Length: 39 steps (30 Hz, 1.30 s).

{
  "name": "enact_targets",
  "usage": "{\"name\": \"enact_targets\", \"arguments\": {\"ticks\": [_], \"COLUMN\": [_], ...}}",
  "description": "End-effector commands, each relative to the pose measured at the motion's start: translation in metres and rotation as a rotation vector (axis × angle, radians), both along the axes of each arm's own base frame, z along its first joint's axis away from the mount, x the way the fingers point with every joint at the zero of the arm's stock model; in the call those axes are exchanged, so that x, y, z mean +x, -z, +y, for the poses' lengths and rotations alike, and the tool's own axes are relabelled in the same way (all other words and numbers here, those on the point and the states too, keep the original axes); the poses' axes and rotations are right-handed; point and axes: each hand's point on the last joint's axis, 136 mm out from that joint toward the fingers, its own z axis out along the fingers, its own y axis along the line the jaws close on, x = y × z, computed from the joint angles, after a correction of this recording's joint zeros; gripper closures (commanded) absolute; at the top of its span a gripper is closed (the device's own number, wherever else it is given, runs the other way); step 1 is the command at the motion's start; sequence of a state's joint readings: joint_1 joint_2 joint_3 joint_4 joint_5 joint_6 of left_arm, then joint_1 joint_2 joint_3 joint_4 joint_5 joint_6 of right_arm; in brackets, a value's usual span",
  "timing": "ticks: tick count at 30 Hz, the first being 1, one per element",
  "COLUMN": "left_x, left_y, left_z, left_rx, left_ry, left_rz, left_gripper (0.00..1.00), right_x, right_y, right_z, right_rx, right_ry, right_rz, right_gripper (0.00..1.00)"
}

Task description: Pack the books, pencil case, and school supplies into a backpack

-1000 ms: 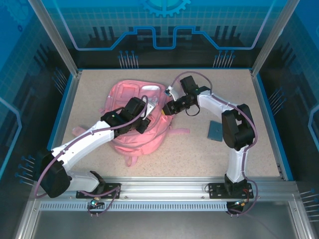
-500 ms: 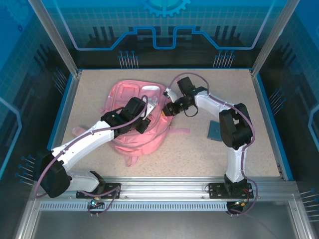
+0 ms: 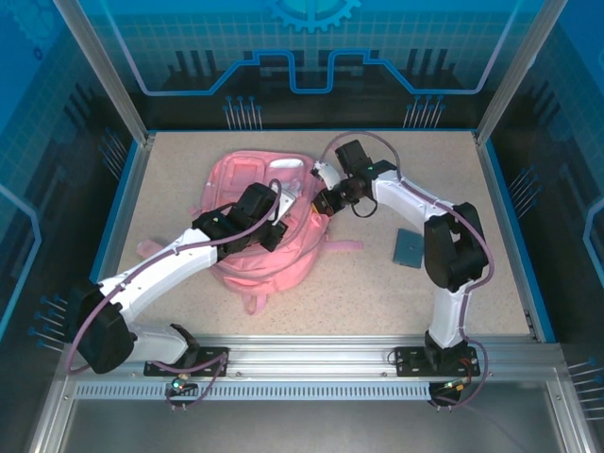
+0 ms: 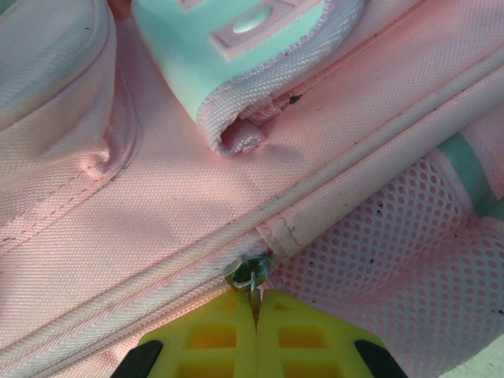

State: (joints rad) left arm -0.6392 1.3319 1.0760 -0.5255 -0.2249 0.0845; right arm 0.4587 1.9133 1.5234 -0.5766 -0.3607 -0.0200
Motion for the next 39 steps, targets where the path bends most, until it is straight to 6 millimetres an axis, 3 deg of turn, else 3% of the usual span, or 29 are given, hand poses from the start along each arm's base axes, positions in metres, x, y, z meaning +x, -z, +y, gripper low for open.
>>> {"name": "enact_targets", "arguments": {"ticks": [1, 5, 13, 15, 18, 19, 25, 31, 35, 39], "left_x": [0.016, 0.018, 0.021, 0.021, 0.019, 0.02, 0.027, 0.046, 0.043, 0.028], "left_y": [-0.02, -0.014, -0.016, -0.015, -0.011, -0.011, -0.02, -0.027, -0.033, -0.029], "left_z": [-0.017, -0.02, -0.031, -0.034, -0.034, -0.034, -0.058, -0.09, -0.091, -0.075], "left_rx": [-0.065, -0.061, -0.115, -0.12, -0.116, -0.12, -0.296, -0.528, -0.517, -0.442], "left_ry": [0.017, 0.028, 0.044, 0.058, 0.068, 0.065, 0.032, -0.038, -0.03, 0.026], "left_rz": [-0.076, -0.063, -0.069, -0.065, -0.061, -0.065, -0.042, 0.015, 0.06, 0.082], "left_gripper": [1.0, 1.0, 1.0, 1.0, 1.0, 1.0, 1.0, 0.99, 0.73, 0.46], "right_x": [-0.023, -0.034, -0.074, -0.072, -0.048, -0.046, -0.086, -0.103, -0.086, -0.057], "right_y": [-0.014, -0.019, -0.026, -0.024, -0.021, -0.022, -0.031, -0.037, -0.042, -0.056], "right_z": [-0.007, -0.011, 0.007, -0.001, -0.03, -0.031, 0.014, 0.016, -0.017, -0.055], "right_rx": [-0.063, -0.087, -0.111, -0.162, -0.29, -0.28, -0.069, 0.097, 0.103, 0.14], "right_ry": [-0.005, 0.017, -0.059, -0.03, 0.1, 0.108, 0.0, 0.107, 0.226, 0.318], "right_rz": [-0.014, -0.015, 0.01, -0.016, -0.068, -0.044, 0.056, 0.123, 0.102, 0.077], "right_gripper": [1.0, 1.0, 1.0, 1.0, 1.0, 1.0, 1.0, 1.0, 1.0, 1.0]}}
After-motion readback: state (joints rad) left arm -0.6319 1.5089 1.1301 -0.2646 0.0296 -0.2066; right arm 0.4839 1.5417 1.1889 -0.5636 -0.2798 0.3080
